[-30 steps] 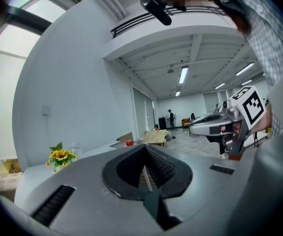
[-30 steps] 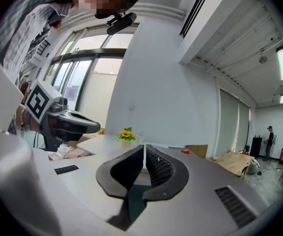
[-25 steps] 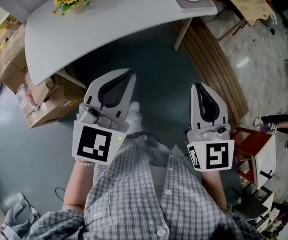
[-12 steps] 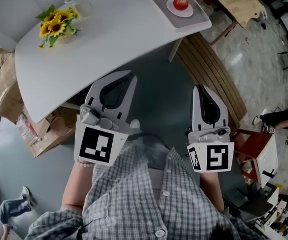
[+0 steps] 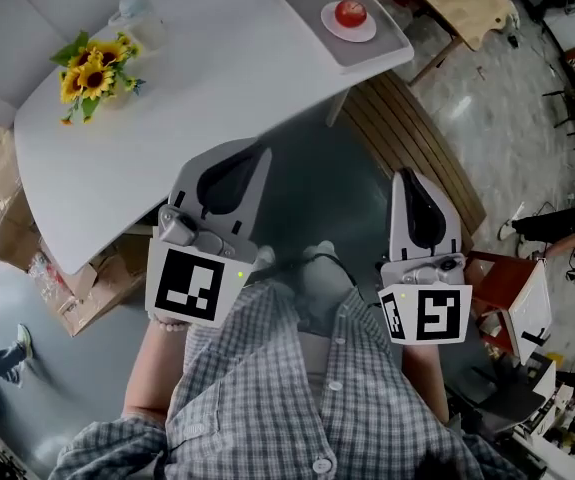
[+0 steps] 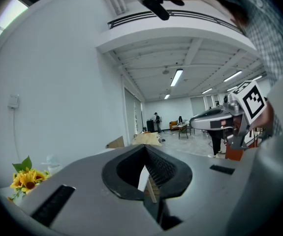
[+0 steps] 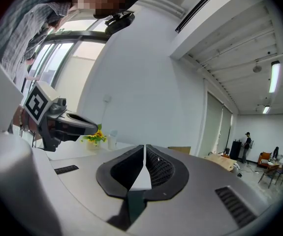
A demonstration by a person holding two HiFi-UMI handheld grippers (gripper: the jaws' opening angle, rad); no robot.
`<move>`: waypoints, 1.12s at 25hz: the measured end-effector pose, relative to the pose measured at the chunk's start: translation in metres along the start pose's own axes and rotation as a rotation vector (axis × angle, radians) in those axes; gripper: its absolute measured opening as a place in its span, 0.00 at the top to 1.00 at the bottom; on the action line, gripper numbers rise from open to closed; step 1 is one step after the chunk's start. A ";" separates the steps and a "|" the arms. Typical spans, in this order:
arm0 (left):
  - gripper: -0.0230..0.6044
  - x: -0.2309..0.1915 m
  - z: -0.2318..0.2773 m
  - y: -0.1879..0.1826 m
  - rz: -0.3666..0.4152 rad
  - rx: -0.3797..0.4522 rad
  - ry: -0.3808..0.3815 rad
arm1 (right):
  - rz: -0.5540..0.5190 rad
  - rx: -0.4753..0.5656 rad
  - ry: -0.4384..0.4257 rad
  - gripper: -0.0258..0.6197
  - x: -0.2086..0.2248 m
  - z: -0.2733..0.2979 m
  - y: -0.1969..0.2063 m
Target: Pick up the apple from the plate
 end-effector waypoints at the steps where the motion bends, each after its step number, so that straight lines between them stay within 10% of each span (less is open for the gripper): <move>1: 0.95 0.000 0.004 0.000 -0.001 -0.001 0.001 | -0.003 -0.003 0.000 0.91 0.002 0.002 0.000; 28: 0.95 0.109 0.195 -0.052 -0.070 -0.042 -0.116 | 0.020 0.040 -0.114 0.91 0.245 0.026 0.050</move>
Point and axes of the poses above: the fingertips, and each gripper's own axes: z forward along the fingers, x to its right, y out of its underside, the point moved 6 cm from there along -z, backward along the fingers, and after that the axes turned 15 degrees about -y, right-handed, at the moved point
